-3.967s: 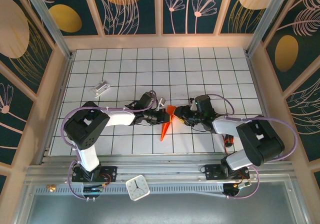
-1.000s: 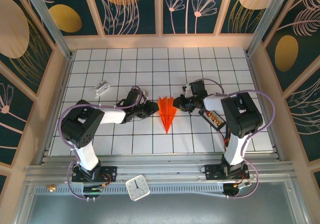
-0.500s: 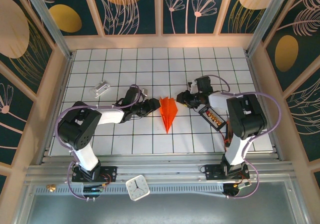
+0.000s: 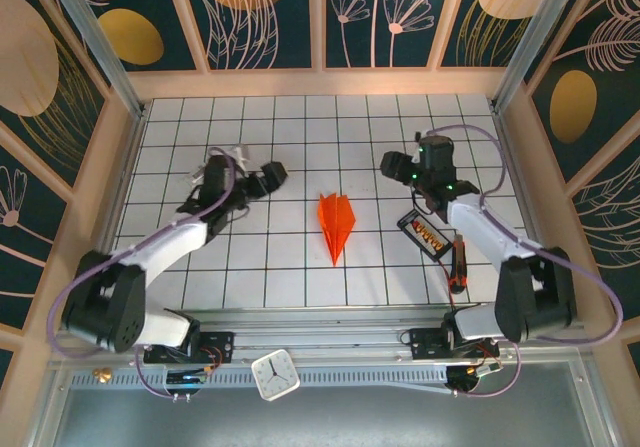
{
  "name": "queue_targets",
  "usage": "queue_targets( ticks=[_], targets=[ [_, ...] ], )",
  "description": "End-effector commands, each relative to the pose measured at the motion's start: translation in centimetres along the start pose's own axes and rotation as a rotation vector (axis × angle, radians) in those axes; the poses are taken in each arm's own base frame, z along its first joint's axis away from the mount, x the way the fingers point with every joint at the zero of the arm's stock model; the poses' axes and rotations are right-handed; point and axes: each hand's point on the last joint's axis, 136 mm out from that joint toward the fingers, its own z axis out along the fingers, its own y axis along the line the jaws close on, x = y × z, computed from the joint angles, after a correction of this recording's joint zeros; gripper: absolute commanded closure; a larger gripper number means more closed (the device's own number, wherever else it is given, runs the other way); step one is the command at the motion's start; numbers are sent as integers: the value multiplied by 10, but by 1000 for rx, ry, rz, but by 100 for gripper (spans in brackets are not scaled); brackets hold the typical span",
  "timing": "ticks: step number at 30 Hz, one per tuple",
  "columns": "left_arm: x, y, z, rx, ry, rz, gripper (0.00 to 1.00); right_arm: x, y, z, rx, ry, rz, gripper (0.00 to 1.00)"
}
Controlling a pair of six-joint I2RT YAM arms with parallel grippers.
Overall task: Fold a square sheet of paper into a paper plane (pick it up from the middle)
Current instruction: Reset both arms
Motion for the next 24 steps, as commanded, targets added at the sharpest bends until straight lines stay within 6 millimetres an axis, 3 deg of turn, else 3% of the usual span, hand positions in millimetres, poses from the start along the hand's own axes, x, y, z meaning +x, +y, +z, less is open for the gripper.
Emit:
queue_targets(
  ticks=[1,5,8,11,18,24],
  targets=[
    [-44,53,-35,-275,-206,163,1,-29,-70,-16,339,-192,-52,15],
    [-80,92,-75,-537,-403,283,1,-34,-123,-23,513,-293,-29,1],
    [-89,117,-97,-703,-485,378,1,-22,-158,-17,614,-278,-24,1],
    [-85,141,-101,-790,-502,453,1,-6,-179,-8,630,-230,-42,1],
    [-65,174,-76,-690,-529,465,1,16,-167,-6,433,-348,-115,1],
    [-80,169,-78,-645,-605,502,1,1,-149,-27,308,-535,-148,2]
  ],
)
